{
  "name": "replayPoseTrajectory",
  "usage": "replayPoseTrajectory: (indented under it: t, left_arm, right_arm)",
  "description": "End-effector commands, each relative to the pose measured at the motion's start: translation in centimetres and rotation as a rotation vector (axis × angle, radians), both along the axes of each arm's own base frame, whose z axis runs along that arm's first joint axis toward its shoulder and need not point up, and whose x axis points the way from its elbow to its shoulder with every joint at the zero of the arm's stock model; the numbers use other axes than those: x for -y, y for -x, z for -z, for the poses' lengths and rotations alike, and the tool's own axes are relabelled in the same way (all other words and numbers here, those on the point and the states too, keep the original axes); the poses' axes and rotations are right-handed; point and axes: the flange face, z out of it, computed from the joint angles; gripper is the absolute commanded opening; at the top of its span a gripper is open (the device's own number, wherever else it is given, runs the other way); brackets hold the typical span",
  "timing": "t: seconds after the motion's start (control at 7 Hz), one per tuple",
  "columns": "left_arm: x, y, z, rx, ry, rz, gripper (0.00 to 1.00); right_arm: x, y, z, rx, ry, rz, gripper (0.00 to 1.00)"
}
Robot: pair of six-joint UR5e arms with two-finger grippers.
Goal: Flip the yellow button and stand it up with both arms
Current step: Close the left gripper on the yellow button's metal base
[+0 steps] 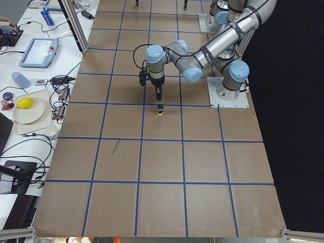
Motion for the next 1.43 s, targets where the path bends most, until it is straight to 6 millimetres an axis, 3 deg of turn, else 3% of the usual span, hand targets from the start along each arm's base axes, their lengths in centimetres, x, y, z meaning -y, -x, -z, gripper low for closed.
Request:
replayPoseTrajectory:
  t: [0.0,0.29,0.57,1.14,1.29]
  left_arm:
    - [-0.6,-2.9,1.6,-0.020,-0.019,-0.007,1.00]
    - [-0.7,-4.7,4.0,-0.045,-0.054,-0.001,0.97]
    - [-0.3,-4.8,4.5,-0.044,-0.035,-0.010,0.85]
    - [-0.2,-4.8,5.9,-0.063,-0.056,-0.010,0.77]
    - [-0.2,-4.8,6.0,-0.064,-0.062,-0.005,0.64]
  right_arm:
    - [-0.1,0.0,0.0,-0.001,0.000,0.001,1.00]
    - [-0.1,0.0,0.1,0.001,-0.005,-0.001,1.00]
    - [-0.1,0.0,0.1,-0.001,-0.008,-0.004,1.00]
    - [-0.2,0.1,0.0,-0.010,-0.011,-0.002,1.00]
    - [-0.2,0.1,0.0,-0.008,-0.011,-0.001,1.00]
